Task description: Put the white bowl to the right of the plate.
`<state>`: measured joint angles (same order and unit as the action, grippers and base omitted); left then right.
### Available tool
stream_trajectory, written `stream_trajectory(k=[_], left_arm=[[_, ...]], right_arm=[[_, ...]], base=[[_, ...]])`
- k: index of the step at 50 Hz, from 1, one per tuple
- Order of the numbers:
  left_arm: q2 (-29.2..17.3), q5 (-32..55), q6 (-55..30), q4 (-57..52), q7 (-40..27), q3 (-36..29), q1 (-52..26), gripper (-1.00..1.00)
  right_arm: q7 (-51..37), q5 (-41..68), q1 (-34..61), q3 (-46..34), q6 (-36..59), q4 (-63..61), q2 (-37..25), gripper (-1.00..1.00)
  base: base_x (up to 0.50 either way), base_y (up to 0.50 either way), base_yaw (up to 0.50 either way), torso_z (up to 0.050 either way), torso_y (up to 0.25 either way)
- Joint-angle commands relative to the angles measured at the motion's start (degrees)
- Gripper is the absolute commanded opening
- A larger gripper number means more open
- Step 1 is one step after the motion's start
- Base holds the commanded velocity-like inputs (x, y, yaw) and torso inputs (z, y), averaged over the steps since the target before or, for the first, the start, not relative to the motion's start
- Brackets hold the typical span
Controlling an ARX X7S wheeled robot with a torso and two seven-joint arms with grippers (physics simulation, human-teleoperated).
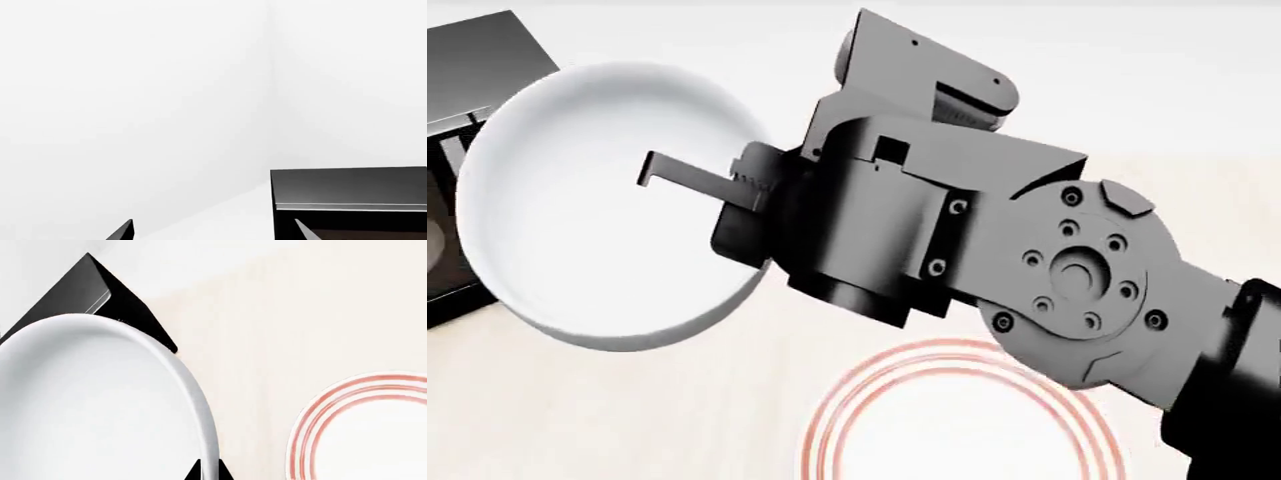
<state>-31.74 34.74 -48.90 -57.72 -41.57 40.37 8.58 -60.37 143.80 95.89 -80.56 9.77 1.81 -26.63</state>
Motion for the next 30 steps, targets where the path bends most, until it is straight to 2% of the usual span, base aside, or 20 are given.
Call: stream_trajectory(k=[1,16,24,30], left_arm=[[-0.88,-0.46,0.03,0.01,-1.53,-2.07,-0.12,1.0],[-2.07,-0.93,0.02,0.33,-3.09,-4.83,-0.71,1.0],[-2.55,-1.12,0.21,0.5,-3.65,-5.85,-0.73,1.0],[-2.98,-1.54,0.21,0.55,-4.3,-7.16,-0.91,1.0]], right_arm=[[1.51,0.24,2.64,2.96,2.55,1.28,-10.16,-1.0],[0.16,-0.85,5.43,3.87,4.86,2.27,-20.1,-1.0],[0.02,-2.35,4.76,3.52,4.6,2.58,-23.45,-1.0],[0.37,-1.7,3.78,4.22,3.41,3.58,-28.36,-1.0]], base=[[0.0,0.0,0.0,0.0,0.0],[0.0,0.0,0.0,0.0,0.001],[0.0,0.0,0.0,0.0,0.001],[0.0,0.0,0.0,0.0,0.0]])
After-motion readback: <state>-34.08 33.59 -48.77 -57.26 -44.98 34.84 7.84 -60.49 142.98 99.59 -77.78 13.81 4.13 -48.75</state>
